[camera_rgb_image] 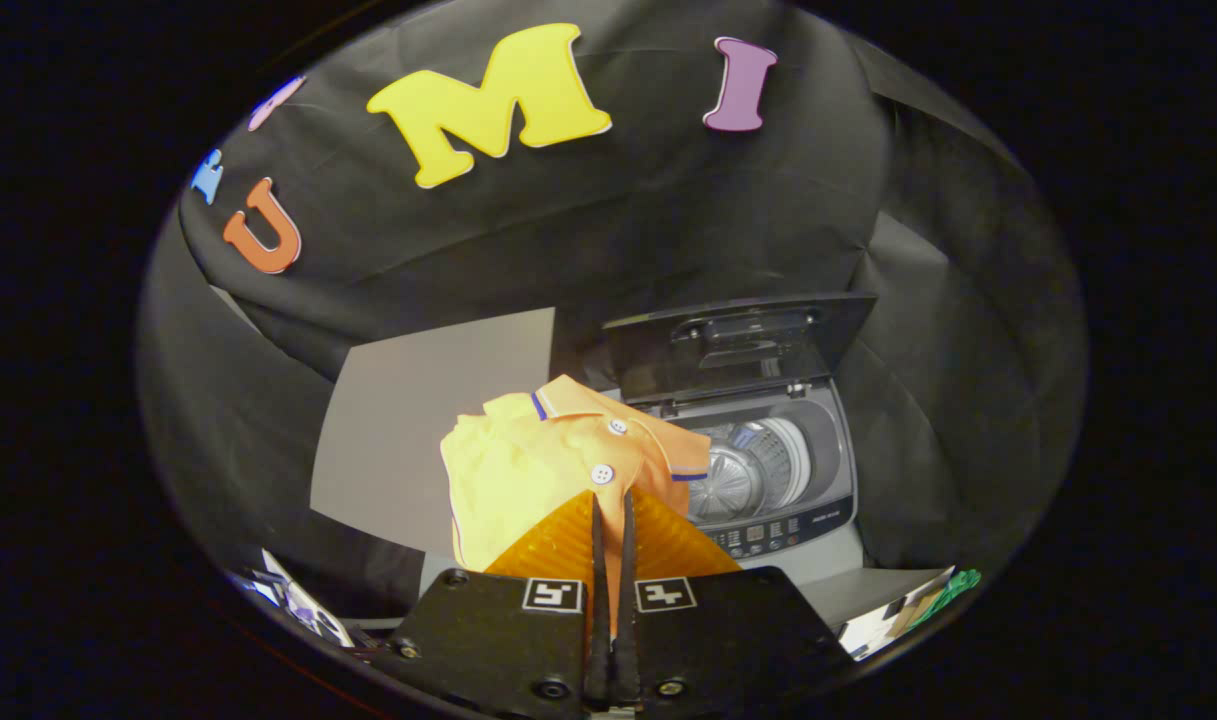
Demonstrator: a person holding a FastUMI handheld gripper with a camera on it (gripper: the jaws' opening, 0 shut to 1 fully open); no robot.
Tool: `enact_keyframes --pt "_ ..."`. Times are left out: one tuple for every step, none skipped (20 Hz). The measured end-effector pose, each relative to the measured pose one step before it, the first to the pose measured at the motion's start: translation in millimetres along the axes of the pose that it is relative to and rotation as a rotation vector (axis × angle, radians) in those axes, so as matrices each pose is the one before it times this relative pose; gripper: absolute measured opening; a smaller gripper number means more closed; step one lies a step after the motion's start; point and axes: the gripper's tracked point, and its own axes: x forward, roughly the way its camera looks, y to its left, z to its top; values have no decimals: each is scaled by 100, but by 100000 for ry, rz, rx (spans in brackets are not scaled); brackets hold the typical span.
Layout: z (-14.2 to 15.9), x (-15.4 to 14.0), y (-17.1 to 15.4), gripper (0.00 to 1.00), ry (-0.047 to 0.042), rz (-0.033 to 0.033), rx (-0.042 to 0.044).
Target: Put the clothes into the washing machine and then close the washing machine lid.
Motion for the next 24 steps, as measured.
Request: enact_keyframes --pt "527 86 -1027 6 -511 -192 -393" --pt "430 -169 -1128 6 -844 -292 -82" --pt "459 -53 -883 6 -883 -312 95" --pt "464 97 -1062 6 -1072 -615 -250" --pt "412 -32 -931 6 -888 -914 -113" --pt "179 26 -866 6 -699 -711 -575" --pt "311 212 -822 6 -377 -770 -179" --pt "60 171 -642 6 -347 -292 -395" --pt "102 349 -528 6 19 217 711" --pt "-83 136 -506 6 228 78 703" --pt "43 274 -540 6 -58 13 847" --pt "39 343 -449 6 -73 -70 497" --pt "5 369 -566 6 68 35 661" --pt "-213 183 -417 6 182 513 726" --pt "33 339 -278 6 88 565 1134" --pt "-107 301 -224 6 309 711 925" --pt "31 399 -242 6 114 561 1245" --pt "-195 418 -226 6 136 767 729" --pt "57 452 -144 6 0 652 957" --pt "39 427 -92 6 -249 660 607" --pt "60 657 -163 6 -491 621 882" --pt "-122 505 -118 6 -143 457 758" --pt "-149 618 -134 6 59 312 778" --pt "-164 579 -229 6 94 70 18"
